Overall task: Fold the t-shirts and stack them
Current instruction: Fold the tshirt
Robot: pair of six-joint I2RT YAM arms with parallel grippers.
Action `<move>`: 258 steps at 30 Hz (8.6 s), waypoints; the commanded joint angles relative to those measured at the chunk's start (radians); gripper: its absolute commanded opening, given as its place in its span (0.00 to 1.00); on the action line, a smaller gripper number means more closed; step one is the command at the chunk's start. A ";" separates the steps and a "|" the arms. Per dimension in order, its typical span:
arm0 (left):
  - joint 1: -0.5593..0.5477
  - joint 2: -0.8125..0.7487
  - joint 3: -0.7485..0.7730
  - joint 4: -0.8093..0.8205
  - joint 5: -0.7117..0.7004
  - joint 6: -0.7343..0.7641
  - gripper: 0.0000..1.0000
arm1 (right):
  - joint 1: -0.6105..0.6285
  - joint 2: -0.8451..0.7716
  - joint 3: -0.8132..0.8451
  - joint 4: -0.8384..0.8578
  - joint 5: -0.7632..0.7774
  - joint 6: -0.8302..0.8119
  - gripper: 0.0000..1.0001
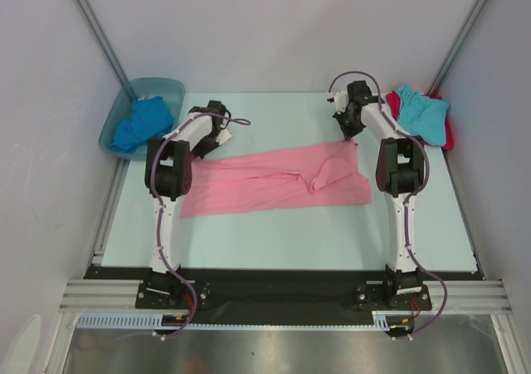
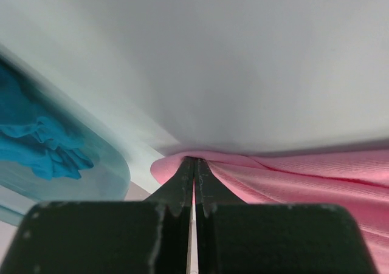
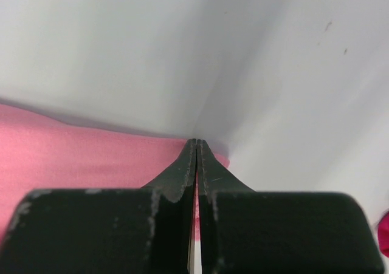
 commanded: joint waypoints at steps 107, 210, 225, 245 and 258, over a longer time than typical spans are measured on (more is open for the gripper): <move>0.054 -0.324 -0.300 -0.137 0.303 0.582 0.53 | -0.023 -0.229 -0.134 0.027 0.075 0.078 0.49; 0.043 -0.455 -0.349 -0.259 0.293 0.632 0.00 | -0.031 -0.226 -0.155 0.040 0.144 0.059 0.46; 0.023 -0.436 -0.391 -0.282 0.291 0.642 0.00 | -0.028 -0.217 -0.146 0.040 0.146 0.052 0.46; -0.009 -0.370 -0.563 -0.295 0.086 0.623 0.50 | -0.033 -0.240 -0.165 0.038 0.135 0.049 0.50; 0.052 -0.280 -0.141 -0.192 0.145 0.340 0.80 | 0.044 -0.366 -0.333 0.047 0.060 -0.054 0.47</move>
